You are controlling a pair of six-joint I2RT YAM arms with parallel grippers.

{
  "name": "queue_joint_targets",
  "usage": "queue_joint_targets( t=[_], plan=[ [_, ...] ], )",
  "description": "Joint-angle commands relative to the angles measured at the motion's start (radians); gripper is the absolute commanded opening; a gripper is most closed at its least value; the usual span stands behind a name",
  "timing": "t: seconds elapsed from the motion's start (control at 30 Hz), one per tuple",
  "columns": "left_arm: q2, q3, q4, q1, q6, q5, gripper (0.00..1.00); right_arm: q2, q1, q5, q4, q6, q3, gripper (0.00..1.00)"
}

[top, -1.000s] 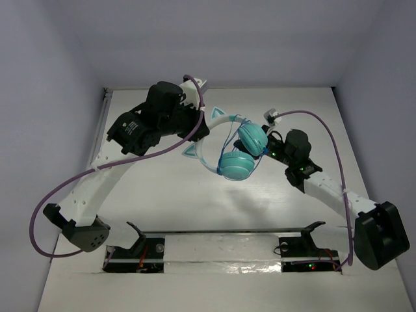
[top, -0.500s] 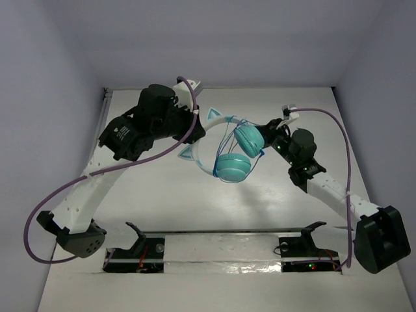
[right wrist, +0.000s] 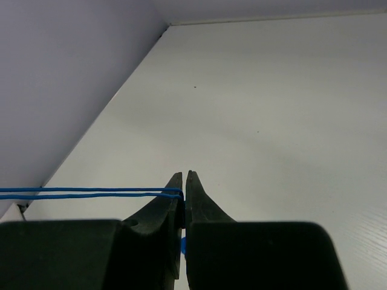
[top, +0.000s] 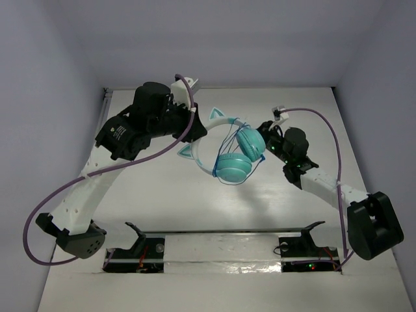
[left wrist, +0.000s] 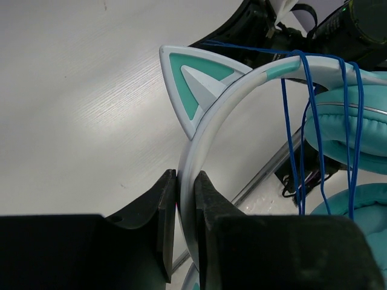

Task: Wrap the headphones

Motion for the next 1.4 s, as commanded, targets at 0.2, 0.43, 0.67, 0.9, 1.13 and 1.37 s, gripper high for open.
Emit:
queue_joint_targets(
  t=[0.2,0.43,0.67,0.9,1.13,1.37],
  plan=[
    [-0.034,-0.073,0.415,0.052,-0.214,0.049,0.0,0.04,0.081,-0.022,0.068,0.075,-0.009,0.0],
    [-0.031,-0.26,0.7,0.128,-0.393,-0.072,0.0,0.002,0.132,-0.04,0.192,0.308,-0.095,0.0],
    [0.01,-0.413,0.909,0.139,-0.478,-0.233,0.0,-0.004,0.164,-0.069,0.358,0.545,-0.157,0.0],
    [0.041,-0.582,1.036,0.139,-0.524,-0.4,0.0,0.074,0.199,-0.089,0.525,0.658,-0.212,0.0],
    [0.098,-0.748,1.162,0.139,-0.553,-0.473,0.0,0.215,0.23,-0.117,0.795,0.776,-0.264,0.0],
    [0.179,-0.789,1.211,0.139,-0.538,-0.512,0.0,0.462,0.239,-0.188,1.067,0.933,-0.224,0.0]
  ],
)
